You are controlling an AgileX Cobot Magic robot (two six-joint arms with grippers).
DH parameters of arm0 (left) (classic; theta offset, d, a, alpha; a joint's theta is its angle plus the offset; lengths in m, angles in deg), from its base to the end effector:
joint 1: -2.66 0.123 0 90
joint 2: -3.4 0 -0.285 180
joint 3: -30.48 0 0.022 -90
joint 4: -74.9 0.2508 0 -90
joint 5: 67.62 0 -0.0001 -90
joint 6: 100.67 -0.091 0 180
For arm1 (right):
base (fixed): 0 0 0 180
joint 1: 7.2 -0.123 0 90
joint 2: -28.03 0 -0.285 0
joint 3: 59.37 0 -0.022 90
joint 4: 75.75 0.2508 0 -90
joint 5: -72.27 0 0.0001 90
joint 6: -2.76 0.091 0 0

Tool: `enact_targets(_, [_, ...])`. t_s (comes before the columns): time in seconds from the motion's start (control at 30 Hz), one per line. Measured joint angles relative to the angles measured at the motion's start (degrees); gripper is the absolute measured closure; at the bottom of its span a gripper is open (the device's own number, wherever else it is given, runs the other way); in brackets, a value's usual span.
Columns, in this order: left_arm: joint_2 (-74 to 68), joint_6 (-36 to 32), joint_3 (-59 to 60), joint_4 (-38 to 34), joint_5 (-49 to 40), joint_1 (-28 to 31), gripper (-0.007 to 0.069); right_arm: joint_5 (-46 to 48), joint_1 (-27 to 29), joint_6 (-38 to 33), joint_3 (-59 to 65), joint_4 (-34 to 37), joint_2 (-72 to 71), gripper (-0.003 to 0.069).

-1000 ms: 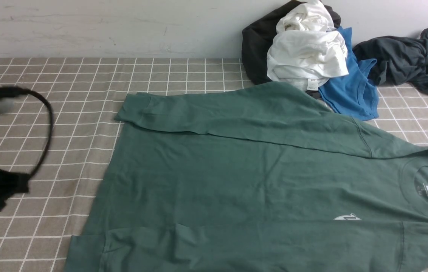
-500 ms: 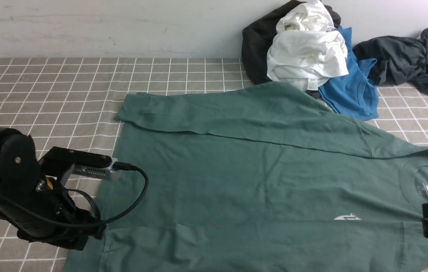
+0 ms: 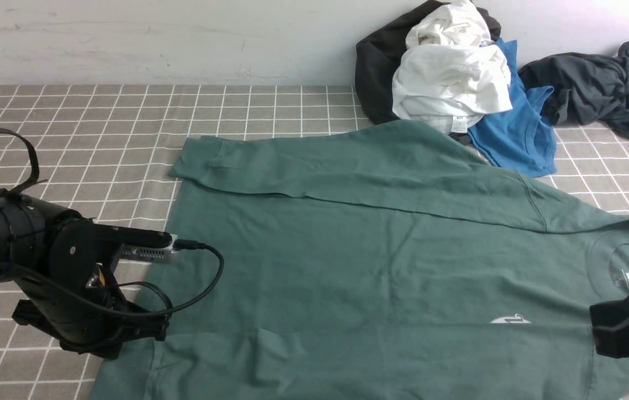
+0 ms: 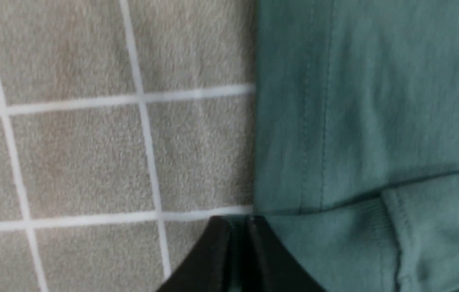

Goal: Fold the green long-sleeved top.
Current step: Use the left arm to clamp the cuff closest to it, then use the left arm to drag and place the cuff at the centered position on the left edge of the fabric

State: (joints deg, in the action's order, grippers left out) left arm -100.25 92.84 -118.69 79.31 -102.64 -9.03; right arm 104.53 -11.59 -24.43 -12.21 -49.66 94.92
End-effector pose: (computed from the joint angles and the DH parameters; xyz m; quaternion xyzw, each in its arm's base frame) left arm 0.2733 -0.0524 0.1505 0.0135 0.9954 0.0043 0.0947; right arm 0.1764 0.0350 0.2318 -0.1115 0.9374 0.1115 0.3105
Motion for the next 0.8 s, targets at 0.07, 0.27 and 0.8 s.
enact_targets(0.07, [1.31, -1.27, -1.77, -1.36, -1.84, 0.0, 0.0629, -0.16, 0.0, 0.0, 0.0, 0.0, 0.0, 0.0669])
enact_targets(0.27, [8.2, -6.39, -8.57, -2.82, -5.14, -0.06, 0.0631, -0.42, 0.0, 0.0, 0.0, 0.0, 0.0, 0.0669])
enact_targets(0.8, [-10.89, -9.92, -28.83, -0.33, 0.14, 0.0, 0.0631, -0.85, 0.0, -1.15, 0.0, 0.0, 0.0, 0.0669])
